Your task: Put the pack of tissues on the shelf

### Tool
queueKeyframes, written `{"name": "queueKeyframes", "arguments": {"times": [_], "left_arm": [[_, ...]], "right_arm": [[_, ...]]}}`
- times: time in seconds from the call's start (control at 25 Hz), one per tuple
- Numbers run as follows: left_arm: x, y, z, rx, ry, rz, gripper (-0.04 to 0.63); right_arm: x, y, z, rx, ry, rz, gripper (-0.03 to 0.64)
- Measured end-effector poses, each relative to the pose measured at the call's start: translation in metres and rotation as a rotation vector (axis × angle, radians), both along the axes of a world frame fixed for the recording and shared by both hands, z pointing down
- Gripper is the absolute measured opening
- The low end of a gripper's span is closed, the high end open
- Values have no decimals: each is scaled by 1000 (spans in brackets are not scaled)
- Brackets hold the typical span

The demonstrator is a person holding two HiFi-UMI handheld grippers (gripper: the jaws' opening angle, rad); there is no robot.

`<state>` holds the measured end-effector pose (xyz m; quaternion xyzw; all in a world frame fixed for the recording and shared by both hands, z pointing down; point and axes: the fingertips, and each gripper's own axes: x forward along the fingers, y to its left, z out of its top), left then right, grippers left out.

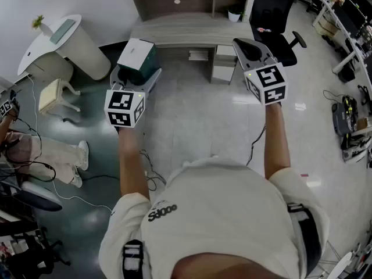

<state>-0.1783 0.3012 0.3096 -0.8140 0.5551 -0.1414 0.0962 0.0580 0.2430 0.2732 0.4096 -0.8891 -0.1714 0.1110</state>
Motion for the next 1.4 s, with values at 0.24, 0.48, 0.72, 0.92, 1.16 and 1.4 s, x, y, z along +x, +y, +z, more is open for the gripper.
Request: {"name": "queueKeyframes", "arguments": {"times": [0.24, 0.48, 0.72, 0.92, 1.16, 1.4], "left_arm": [[22, -6, 2, -4, -3, 7, 405], [50, -18, 17, -39, 1, 4, 405], [77, -31, 32, -80, 17, -26, 405], [97, -52, 39, -102, -6, -31, 405], [103, -90, 46, -99, -9, -14, 405], [90, -148, 53, -91, 9, -4, 405]], "right_arm": [[21, -7, 6, -7, -9, 2, -3], [51, -19, 18, -36, -58, 3, -3], [87, -34, 29, -118, -148, -78, -3], [109, -62, 39, -184, -180, -92, -3], [109, -98, 51, -171, -136, -66, -3], [95, -150, 56, -158, -119, -57, -3]]}}
